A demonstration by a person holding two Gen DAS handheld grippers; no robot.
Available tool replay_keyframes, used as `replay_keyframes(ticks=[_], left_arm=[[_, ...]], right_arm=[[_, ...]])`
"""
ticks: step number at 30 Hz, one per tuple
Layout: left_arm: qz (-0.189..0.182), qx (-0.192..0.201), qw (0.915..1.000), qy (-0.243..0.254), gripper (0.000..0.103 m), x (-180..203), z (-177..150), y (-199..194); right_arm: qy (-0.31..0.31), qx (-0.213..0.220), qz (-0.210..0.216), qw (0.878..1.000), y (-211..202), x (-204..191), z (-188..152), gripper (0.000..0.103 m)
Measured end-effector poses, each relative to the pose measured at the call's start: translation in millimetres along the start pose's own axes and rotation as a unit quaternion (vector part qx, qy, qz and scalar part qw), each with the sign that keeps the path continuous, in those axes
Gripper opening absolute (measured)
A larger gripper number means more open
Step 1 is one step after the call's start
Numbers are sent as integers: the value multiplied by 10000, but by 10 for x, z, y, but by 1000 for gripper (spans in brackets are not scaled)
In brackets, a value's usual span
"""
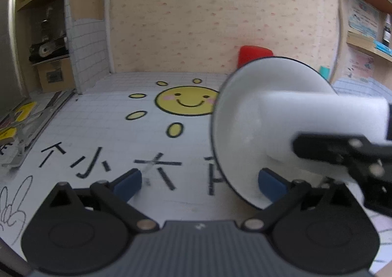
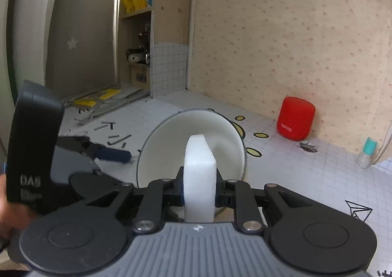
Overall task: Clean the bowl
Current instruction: 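Hold the tilted bowl with the left gripper while the right gripper scrubs the sponge inside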
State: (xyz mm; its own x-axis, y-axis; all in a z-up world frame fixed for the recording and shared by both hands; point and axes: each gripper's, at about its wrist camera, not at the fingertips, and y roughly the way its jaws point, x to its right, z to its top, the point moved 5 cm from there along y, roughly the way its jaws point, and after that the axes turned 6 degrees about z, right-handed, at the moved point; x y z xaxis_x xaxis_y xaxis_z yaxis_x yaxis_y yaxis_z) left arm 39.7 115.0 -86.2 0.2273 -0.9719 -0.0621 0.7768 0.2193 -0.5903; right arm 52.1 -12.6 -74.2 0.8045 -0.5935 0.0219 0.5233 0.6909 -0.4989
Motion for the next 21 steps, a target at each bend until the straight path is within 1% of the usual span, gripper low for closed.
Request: replay_keyframes(ticks=[4, 8, 10, 11, 13, 17, 21], left_arm=[[1, -16, 10000, -22, 102, 2, -29, -4], [28, 24, 10000, 29, 102, 18, -81, -24], [33, 31, 10000, 26, 102, 4, -88, -31], [37, 31, 10000, 19, 102, 4, -99, -40], [41, 43, 10000, 17, 103, 3, -118, -62], [20, 55, 10000, -33, 103, -12, -142, -117], [33, 68, 10000, -17, 103, 5, -147, -161]], right_arm=[[-14, 7, -67, 10000, 16, -9, 7, 18], [-145, 300, -333, 9989, -57, -14, 87, 18], [-175, 407, -358, 9984, -96, -16, 121, 18], [-188, 401, -345, 9984, -100, -20, 124, 18], [-210, 243, -346, 9989, -51, -18, 88, 18], [-93, 56, -264, 9996, 23, -3, 13, 18], [-64, 178, -238, 9995, -15, -1, 59, 18]])
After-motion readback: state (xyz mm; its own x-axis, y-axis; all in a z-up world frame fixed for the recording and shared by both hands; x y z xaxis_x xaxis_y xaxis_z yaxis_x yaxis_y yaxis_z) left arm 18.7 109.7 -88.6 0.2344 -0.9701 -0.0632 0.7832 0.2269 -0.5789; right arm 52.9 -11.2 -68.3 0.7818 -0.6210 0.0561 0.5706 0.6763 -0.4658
